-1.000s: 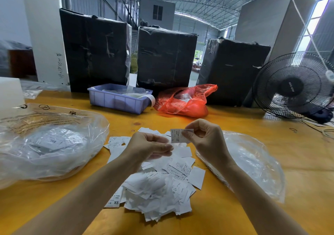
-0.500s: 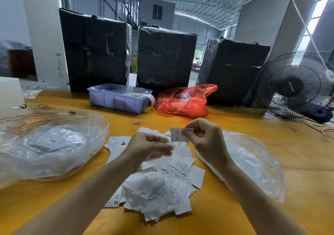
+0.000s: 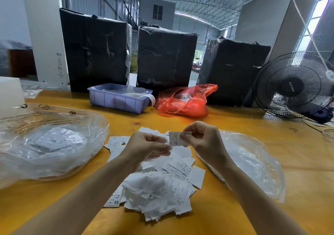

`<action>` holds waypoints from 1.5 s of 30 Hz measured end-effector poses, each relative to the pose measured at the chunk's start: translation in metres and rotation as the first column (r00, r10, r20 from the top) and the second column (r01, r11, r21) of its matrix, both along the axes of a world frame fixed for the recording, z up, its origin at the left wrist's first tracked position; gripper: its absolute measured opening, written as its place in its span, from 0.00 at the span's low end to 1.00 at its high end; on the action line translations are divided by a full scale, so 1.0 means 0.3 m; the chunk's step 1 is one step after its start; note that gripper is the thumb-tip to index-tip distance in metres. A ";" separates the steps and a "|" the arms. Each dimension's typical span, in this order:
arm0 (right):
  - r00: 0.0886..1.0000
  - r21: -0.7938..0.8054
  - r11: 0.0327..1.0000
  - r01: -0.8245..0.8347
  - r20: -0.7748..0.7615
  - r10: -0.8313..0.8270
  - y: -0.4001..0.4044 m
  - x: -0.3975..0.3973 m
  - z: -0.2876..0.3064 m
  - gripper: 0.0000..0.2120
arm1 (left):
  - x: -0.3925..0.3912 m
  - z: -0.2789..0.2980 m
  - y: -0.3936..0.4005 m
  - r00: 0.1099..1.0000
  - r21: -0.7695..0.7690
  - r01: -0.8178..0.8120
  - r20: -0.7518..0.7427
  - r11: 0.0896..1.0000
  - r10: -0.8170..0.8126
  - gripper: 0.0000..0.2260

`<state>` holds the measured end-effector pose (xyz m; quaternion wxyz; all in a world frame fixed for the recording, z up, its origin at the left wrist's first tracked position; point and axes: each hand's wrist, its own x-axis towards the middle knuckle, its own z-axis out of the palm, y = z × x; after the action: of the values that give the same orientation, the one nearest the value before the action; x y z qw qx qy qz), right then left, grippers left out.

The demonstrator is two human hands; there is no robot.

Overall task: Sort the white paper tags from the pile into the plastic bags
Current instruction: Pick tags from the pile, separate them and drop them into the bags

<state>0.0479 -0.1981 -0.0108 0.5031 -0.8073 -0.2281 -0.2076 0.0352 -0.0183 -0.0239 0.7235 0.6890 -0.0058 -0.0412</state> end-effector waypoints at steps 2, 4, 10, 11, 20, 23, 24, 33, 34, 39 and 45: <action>1.000 -0.003 1.000 -0.010 -0.029 0.009 -0.003 -0.001 0.001 0.05 | 0.000 0.001 0.002 1.000 -0.010 -0.001 0.000 1.000 0.001 0.11; 0.995 0.006 0.999 -0.037 -0.092 0.038 -0.007 0.000 0.003 0.04 | 0.000 0.003 0.001 1.000 -0.027 -0.004 0.002 1.000 0.004 0.11; 0.940 0.045 0.989 -0.141 -0.307 0.149 -0.012 0.001 0.005 0.04 | -0.001 0.004 -0.005 1.000 -0.005 0.017 0.002 1.000 -0.017 0.09; 0.935 0.051 0.988 -0.147 -0.318 0.156 -0.015 0.002 0.006 0.04 | -0.003 0.003 -0.004 1.000 -0.001 0.029 0.000 1.000 -0.029 0.09; 0.930 0.071 0.987 -0.142 -0.332 0.157 -0.033 0.005 0.014 0.03 | -0.002 0.007 -0.007 0.999 -0.123 0.019 -0.048 0.992 -0.025 0.03; 0.934 0.048 0.989 -0.141 -0.325 0.149 -0.029 0.002 0.015 0.03 | -0.005 0.009 -0.008 0.997 -0.140 0.038 -0.058 0.989 -0.046 0.02; 0.936 0.048 0.989 -0.141 -0.320 0.149 -0.025 0.001 0.014 0.03 | -0.008 0.008 -0.009 0.996 -0.131 0.060 -0.054 0.990 -0.067 0.02; 0.946 0.000 0.986 -0.168 -0.283 0.161 -0.012 -0.008 0.015 0.05 | -0.015 0.001 -0.028 0.997 -0.061 0.077 0.011 0.995 -0.077 0.03; 0.948 -0.010 0.985 -0.170 -0.274 0.161 -0.007 -0.009 0.012 0.05 | -0.017 0.000 -0.031 0.996 -0.069 0.084 0.012 0.994 -0.083 0.04; 0.946 -0.017 0.990 -0.141 -0.296 0.130 0.024 -0.020 -0.009 0.17 | -0.029 -0.010 -0.047 0.999 -0.117 0.046 0.026 0.992 -0.043 0.09; 0.983 -0.010 1.000 -0.004 -0.186 0.002 0.041 -0.034 -0.005 0.14 | -0.025 -0.001 -0.057 0.985 -0.288 -0.172 -0.076 0.942 0.157 0.04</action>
<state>0.0377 -0.1859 -0.0124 0.5181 -0.8256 -0.1824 -0.1295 0.0278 -0.0355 -0.0242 0.8184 0.5710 0.0645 0.0031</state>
